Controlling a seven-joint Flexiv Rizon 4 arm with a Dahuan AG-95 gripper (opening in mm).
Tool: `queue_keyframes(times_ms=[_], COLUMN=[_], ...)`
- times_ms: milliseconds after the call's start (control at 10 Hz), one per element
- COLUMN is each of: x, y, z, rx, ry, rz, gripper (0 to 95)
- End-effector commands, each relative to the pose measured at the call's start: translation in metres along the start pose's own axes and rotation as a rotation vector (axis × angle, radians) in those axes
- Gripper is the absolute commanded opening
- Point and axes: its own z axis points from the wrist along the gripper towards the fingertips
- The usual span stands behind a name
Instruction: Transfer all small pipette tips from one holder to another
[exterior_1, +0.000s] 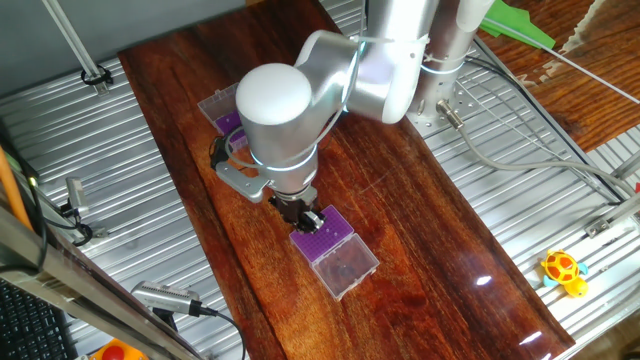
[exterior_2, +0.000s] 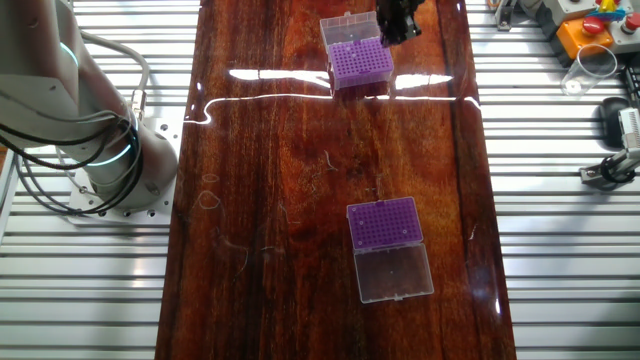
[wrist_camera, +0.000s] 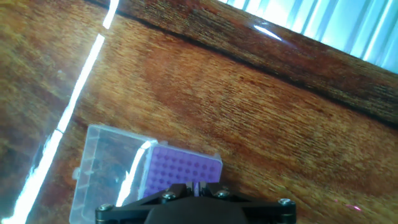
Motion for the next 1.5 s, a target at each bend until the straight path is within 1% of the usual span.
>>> queue_keyframes(times_ms=[100,400,500,700,1500], x=[0.0007,-0.0002,-0.0013,-0.0027,-0.0035], y=[-0.0033,-0.0043,-0.006,-0.0078,-0.012], z=[0.0007,0.0026,0.0035,0.003,0.01], rx=[0.003,0.007,0.016,0.018,0.026], ry=[-0.005,-0.01,-0.013,-0.012,-0.018], rz=[-0.007,-0.01,-0.022,-0.027,-0.038], gripper=[0.0,0.0,0.0,0.0,0.0])
